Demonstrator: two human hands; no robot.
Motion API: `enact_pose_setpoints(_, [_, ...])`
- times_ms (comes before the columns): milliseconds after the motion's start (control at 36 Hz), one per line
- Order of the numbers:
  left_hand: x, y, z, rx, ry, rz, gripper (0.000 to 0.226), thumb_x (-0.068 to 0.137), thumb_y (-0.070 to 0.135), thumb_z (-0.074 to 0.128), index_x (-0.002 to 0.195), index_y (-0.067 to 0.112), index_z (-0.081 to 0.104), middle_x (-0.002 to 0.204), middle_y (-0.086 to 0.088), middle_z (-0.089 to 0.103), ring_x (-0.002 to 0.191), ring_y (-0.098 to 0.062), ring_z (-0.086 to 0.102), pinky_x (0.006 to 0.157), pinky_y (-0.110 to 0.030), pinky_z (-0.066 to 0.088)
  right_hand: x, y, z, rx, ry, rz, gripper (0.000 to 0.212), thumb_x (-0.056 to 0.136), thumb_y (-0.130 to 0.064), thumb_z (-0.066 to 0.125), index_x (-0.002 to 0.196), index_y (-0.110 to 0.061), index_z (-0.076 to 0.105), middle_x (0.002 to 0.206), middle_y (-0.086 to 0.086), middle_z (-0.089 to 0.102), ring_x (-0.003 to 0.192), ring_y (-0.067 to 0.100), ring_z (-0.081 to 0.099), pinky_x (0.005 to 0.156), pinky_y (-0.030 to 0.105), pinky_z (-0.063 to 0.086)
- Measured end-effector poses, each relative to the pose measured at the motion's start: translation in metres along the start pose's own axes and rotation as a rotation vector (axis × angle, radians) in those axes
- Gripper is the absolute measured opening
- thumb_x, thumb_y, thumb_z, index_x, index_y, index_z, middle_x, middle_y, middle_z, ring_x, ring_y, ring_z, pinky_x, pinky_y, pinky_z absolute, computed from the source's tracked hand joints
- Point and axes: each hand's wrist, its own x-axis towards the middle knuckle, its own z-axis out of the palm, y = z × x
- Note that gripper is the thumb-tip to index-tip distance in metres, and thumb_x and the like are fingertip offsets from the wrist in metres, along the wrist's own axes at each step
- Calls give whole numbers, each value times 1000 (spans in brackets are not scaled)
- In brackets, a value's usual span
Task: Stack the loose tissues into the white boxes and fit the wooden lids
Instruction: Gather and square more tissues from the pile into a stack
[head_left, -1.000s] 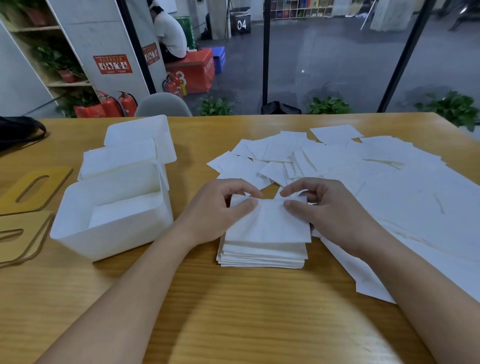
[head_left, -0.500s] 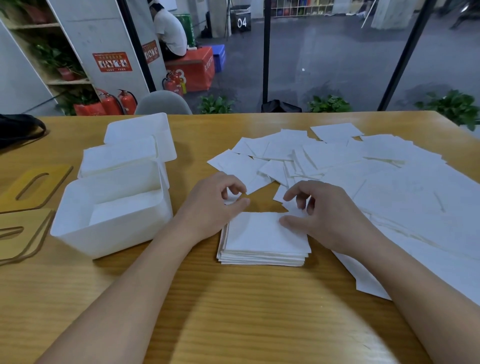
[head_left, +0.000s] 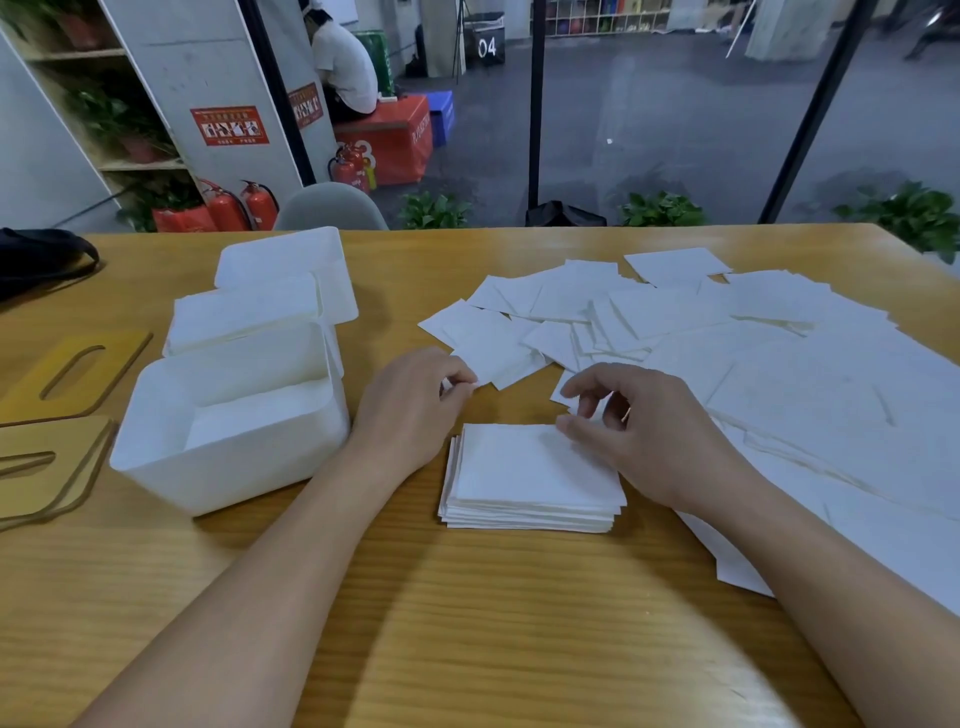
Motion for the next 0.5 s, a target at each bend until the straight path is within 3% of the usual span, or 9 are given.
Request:
enact_pose_setpoints(111, [-1, 7, -3, -243, 44, 79, 10, 104, 30, 75, 104, 35, 83, 101, 25, 72, 100, -7, 65, 78, -11, 41, 1, -4, -1, 137, 33, 70, 58, 97, -63, 73, 147, -44, 53, 105, -18, 77, 71, 12, 71, 68, 22, 54])
enact_pose_setpoints(194, [-4, 16, -6, -329, 13, 214, 12, 104, 27, 76, 106, 36, 83, 105, 20, 76, 105, -18, 67, 76, -15, 45, 2, -7, -3, 305, 51, 143, 76, 97, -76, 63, 160, -43, 35, 109, -14, 80, 73, 21, 78, 65, 32, 58])
enact_pose_setpoints(250, [-6, 20, -7, -375, -28, 283, 13, 104, 26, 76, 107, 37, 82, 111, 19, 78, 111, -23, 65, 75, -22, 48, 2, -8, -6, 452, 60, 203, 78, 95, -82, 59, 159, -44, 35, 112, -9, 81, 78, 27, 81, 66, 35, 60])
enact_pose_setpoints(389, [-11, 22, -5, -398, -129, 359, 18, 100, 12, 80, 105, 29, 84, 119, 15, 77, 122, -25, 62, 89, -30, 52, 6, -8, -12, 620, 63, 316, 68, 95, -81, 60, 142, -33, 58, 98, 12, 82, 87, 34, 82, 77, 48, 62])
enact_pose_setpoints(444, [-12, 22, -6, -386, -159, 369, 26, 99, 4, 77, 102, 30, 83, 122, 16, 76, 125, -25, 60, 97, -33, 51, 5, -6, -15, 567, 102, 335, 50, 96, -68, 69, 134, -36, 66, 104, 5, 81, 88, 27, 82, 75, 44, 65])
enact_pose_setpoints(500, [-12, 20, -8, -394, -197, 340, 36, 94, -2, 69, 103, 31, 83, 128, 16, 74, 131, -22, 58, 103, -32, 49, 4, -4, -17, 495, 98, 305, 32, 99, -45, 76, 130, -38, 69, 99, 2, 82, 86, 19, 80, 69, 33, 63])
